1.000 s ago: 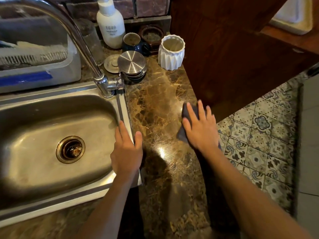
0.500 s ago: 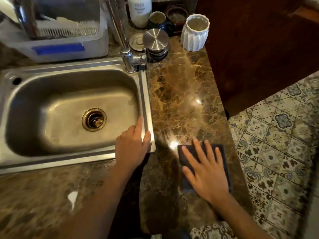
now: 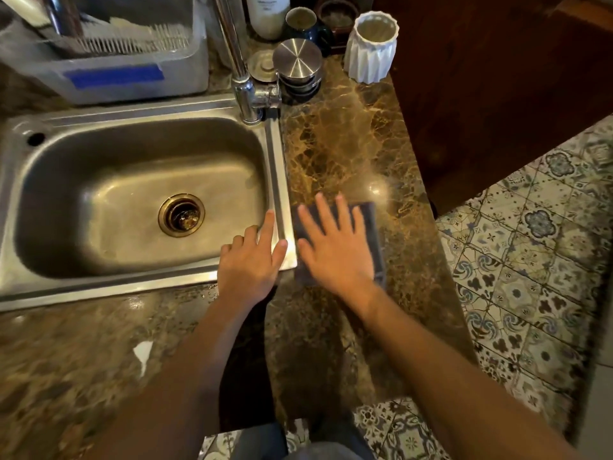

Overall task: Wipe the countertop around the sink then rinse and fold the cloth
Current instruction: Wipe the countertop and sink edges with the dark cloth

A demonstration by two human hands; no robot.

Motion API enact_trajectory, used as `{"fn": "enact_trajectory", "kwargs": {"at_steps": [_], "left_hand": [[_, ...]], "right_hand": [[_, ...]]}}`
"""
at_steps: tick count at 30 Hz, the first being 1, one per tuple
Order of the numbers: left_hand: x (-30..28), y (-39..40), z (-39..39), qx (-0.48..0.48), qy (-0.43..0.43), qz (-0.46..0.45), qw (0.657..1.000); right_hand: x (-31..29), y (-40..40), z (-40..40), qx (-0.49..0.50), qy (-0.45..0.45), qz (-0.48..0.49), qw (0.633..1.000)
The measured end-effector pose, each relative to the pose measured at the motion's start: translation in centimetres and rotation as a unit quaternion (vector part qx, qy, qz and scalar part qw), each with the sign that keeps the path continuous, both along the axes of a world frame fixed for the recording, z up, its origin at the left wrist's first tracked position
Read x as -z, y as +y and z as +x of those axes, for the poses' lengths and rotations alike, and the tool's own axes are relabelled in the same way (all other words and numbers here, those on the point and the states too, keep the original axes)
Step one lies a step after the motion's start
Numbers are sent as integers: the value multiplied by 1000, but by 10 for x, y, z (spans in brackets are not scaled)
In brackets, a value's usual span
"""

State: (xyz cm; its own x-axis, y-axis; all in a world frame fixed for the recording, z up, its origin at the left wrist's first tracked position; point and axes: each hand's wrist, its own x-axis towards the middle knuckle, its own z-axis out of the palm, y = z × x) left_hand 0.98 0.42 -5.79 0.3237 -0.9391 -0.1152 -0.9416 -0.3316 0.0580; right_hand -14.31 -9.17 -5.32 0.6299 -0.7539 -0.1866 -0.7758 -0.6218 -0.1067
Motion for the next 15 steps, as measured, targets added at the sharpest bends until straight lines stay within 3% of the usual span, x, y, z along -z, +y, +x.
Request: {"fn": "enact_trajectory", "kwargs": {"at_steps": [3, 7, 12, 15], "left_hand": [[-6, -6, 3, -38, 75, 49, 995], [-8, 1, -2, -24, 79, 33, 996], [-7, 12, 0, -1, 87, 11, 996], [-5, 10, 3, 1, 95, 27, 995]], "right_hand": [[-4, 73, -22, -5, -10, 50, 999], [-10, 138, -97, -19, 34, 66, 997], [-14, 118, -170, 203, 70, 35, 976], [-9, 72, -162, 250, 64, 16, 966]]}}
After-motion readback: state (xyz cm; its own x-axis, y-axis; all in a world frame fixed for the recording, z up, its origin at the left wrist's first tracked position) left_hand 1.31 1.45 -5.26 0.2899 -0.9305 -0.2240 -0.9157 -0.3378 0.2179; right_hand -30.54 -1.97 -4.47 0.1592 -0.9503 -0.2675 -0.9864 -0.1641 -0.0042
